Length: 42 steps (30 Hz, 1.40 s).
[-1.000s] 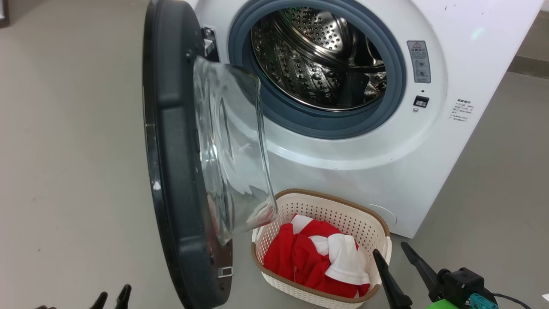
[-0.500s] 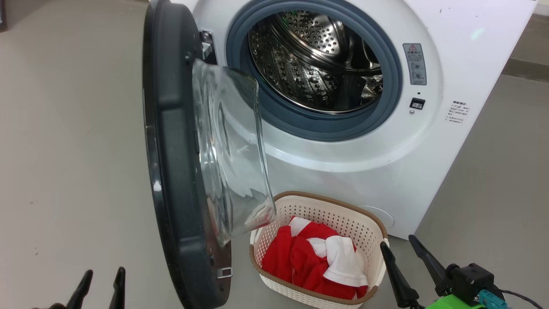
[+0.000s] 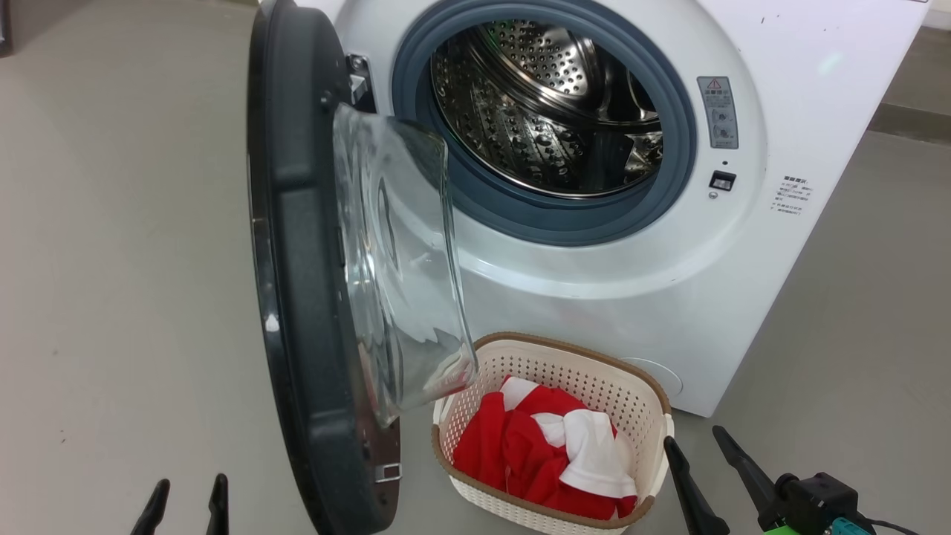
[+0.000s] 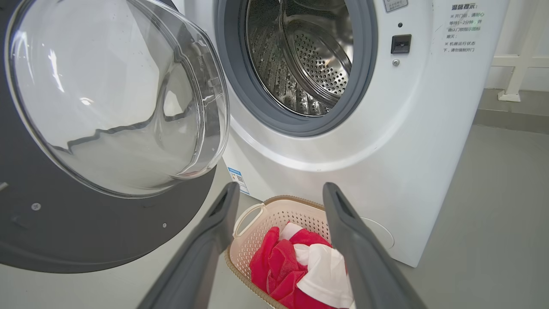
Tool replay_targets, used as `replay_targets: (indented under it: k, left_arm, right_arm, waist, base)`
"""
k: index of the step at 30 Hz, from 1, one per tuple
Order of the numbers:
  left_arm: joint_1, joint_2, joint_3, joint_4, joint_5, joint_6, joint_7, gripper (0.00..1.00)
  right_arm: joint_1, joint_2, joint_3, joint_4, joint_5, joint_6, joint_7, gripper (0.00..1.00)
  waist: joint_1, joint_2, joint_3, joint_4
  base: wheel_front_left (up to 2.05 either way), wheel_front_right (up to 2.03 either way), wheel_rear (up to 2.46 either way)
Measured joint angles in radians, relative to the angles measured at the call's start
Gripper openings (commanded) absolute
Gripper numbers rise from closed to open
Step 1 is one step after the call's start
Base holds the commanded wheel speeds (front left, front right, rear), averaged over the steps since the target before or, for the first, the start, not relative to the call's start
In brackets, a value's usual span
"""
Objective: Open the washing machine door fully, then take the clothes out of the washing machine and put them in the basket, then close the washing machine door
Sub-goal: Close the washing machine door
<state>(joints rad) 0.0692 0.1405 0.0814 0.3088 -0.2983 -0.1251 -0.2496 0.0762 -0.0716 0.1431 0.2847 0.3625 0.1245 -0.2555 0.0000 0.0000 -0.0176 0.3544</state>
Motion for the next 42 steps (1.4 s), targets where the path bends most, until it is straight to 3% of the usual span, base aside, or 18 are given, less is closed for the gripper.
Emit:
replay_targets:
  k: [17, 22, 29, 38, 42]
  left_arm:
    - [0.005, 0.003, -0.006, -0.038, -0.006, 0.000, 0.000, 1.00]
    - [-0.015, 0.034, -0.019, -0.057, -0.058, 0.000, 0.000, 0.00]
    - [-0.091, 0.138, -0.051, -0.088, -0.218, 0.000, 0.000, 0.00]
    - [-0.178, 0.327, -0.227, -0.165, -0.736, 0.000, 0.059, 0.00]
    - [-0.180, 0.409, -0.331, -0.259, -0.887, 0.000, 0.091, 0.00]
  right_arm:
    - [0.000, 0.004, -0.004, 0.002, 0.000, 0.000, 0.000, 1.00]
    - [0.000, 0.006, -0.003, 0.004, 0.000, 0.000, 0.000, 1.00]
    - [0.000, 0.009, 0.001, 0.005, 0.000, 0.000, 0.000, 1.00]
    - [0.000, 0.014, 0.015, 0.006, 0.000, 0.000, 0.000, 1.00]
    - [0.000, 0.016, 0.019, 0.006, 0.000, 0.000, 0.000, 1.00]
  waist:
    - [0.0000, 0.0000, -0.001, 0.001]
    - [0.0000, 0.0000, -0.008, 0.001]
    - [0.0000, 0.0000, -0.009, -0.003]
    - [0.0000, 0.0000, -0.001, -0.020]
    - [0.0000, 0.0000, 0.005, -0.033]
  base:
    - [0.00, 0.00, 0.00]
    - [0.00, 0.00, 0.00]
    - [0.00, 0.00, 0.00]
    - [0.00, 0.00, 0.00]
    - [0.00, 0.00, 0.00]
